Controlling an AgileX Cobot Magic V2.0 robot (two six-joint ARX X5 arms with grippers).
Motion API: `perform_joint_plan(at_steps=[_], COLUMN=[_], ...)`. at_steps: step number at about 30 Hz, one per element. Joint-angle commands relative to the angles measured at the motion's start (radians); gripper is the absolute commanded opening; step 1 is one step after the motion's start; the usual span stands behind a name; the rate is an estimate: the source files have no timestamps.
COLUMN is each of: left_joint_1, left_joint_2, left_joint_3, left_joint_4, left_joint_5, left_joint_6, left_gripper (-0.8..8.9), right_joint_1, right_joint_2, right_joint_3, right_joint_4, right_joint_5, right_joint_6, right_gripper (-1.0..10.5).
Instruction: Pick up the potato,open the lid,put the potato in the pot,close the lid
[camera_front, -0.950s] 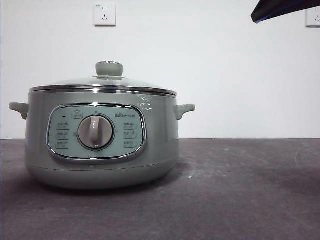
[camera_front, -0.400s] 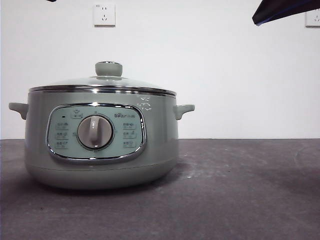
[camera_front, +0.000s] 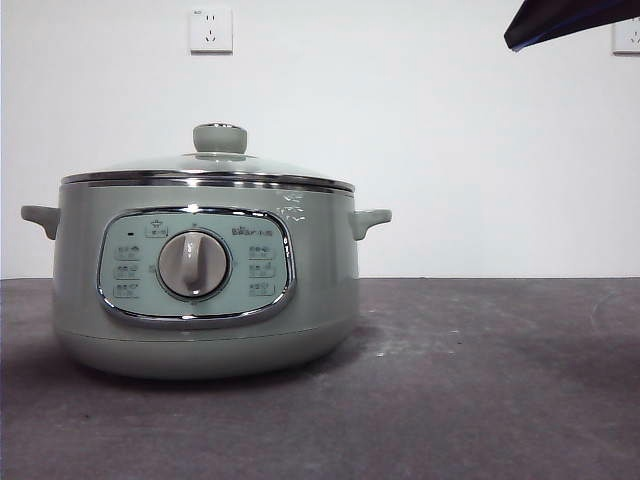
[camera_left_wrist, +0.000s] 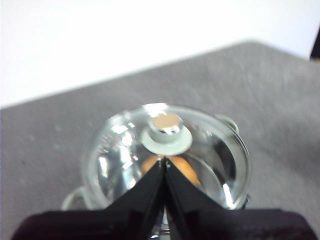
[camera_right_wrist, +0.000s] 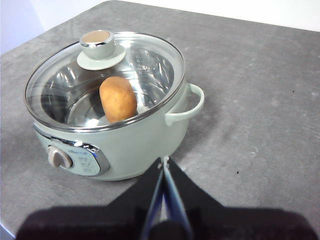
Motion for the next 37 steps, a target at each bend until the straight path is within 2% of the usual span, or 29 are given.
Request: perform_joint_plan(at_steps=[1, 8, 15, 24, 32, 37], left_joint_1=[0.114, 0.343, 0.456, 0.494, 0.494, 0.494], left_joint_2=[-0.085, -0.311, -0.424, -0.514, -0.518, -0.518], left_joint_3=[-0.083, -0.346, -0.557, -0.702, -0.716, -0.716], left_joint_4=[0.016, 0.148, 0.267, 0.293, 0.233, 0.235], left_joint_5=[0.045, 0.058, 0.056, 0.057, 0.056, 0.054], left_joint_6=[0.015, 0.014, 0.016, 0.016, 0.019, -0.011], left_gripper=[-0.04, -0.04, -0.04, -0.04, -0.04, -0.04], right_joint_1=[0.0, 0.0, 0.0, 0.0, 0.0, 0.0], right_joint_2=[-0.001, -0.001, -0.002, -0.002, -0.002, -0.002], right_joint_3=[-0.009, -0.009, -0.009, -0.009, -0.009, -0.009], right_joint_4=[0.007, 0.006, 0.006, 0.006, 0.005, 0.005], right_joint_5=[0.003, 0.003, 0.003, 0.003, 0.003, 0.003], right_joint_6=[0.009, 0.009, 0.009, 0.009, 0.009, 0.009], right_gripper=[0.0, 0.0, 0.0, 0.0, 0.0, 0.0])
